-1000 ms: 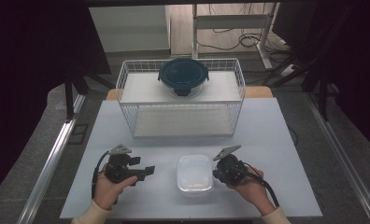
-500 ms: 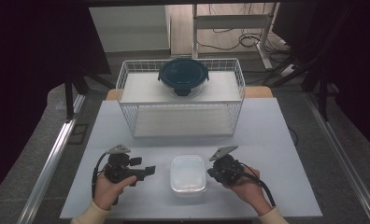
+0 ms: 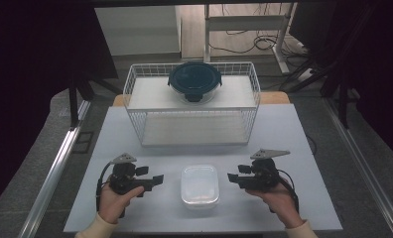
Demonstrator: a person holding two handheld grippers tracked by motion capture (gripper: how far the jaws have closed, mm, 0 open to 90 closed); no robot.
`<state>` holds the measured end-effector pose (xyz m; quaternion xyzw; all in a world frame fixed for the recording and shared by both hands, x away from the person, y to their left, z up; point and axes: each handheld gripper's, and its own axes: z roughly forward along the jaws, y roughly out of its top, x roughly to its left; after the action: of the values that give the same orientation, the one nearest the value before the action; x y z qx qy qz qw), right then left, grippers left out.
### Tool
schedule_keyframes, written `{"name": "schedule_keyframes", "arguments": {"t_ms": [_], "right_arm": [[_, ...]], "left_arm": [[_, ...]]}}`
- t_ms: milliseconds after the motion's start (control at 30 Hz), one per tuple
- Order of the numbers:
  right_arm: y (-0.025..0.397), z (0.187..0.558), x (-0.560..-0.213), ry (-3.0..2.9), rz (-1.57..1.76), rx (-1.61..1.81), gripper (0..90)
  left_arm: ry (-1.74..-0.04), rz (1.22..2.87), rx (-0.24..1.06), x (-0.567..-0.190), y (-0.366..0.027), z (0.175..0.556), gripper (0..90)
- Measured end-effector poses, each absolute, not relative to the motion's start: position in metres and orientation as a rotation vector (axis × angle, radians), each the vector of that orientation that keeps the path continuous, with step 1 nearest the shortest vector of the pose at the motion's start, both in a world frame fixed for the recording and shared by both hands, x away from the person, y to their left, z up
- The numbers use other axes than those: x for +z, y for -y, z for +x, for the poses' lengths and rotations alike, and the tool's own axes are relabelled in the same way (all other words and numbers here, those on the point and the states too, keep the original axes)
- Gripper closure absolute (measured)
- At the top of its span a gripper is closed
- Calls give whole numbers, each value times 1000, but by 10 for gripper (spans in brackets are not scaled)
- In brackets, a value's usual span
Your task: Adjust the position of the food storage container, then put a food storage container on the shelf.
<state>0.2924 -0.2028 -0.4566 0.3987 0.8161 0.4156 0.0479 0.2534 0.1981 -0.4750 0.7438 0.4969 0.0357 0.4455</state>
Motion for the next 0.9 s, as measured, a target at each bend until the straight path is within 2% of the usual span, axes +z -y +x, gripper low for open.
{"name": "schedule_keyframes", "arguments": {"t_ms": [100,233,733,900], "right_arm": [[203,293,-457,-2480,1251,1293,334],[203,295,-460,-2473,1310,1330,305],[186,289,-466,-2522,1364,1379,310],[180,289,-469,-2541,1378,1382,319]], "left_arm": [[-1229,1834,95,-473,-198,252,219],[-1219,1824,98,-470,-197,250,215],[-1219,1772,-39,-473,-184,252,212],[-1241,1757,-120,-481,-178,257,223]]}}
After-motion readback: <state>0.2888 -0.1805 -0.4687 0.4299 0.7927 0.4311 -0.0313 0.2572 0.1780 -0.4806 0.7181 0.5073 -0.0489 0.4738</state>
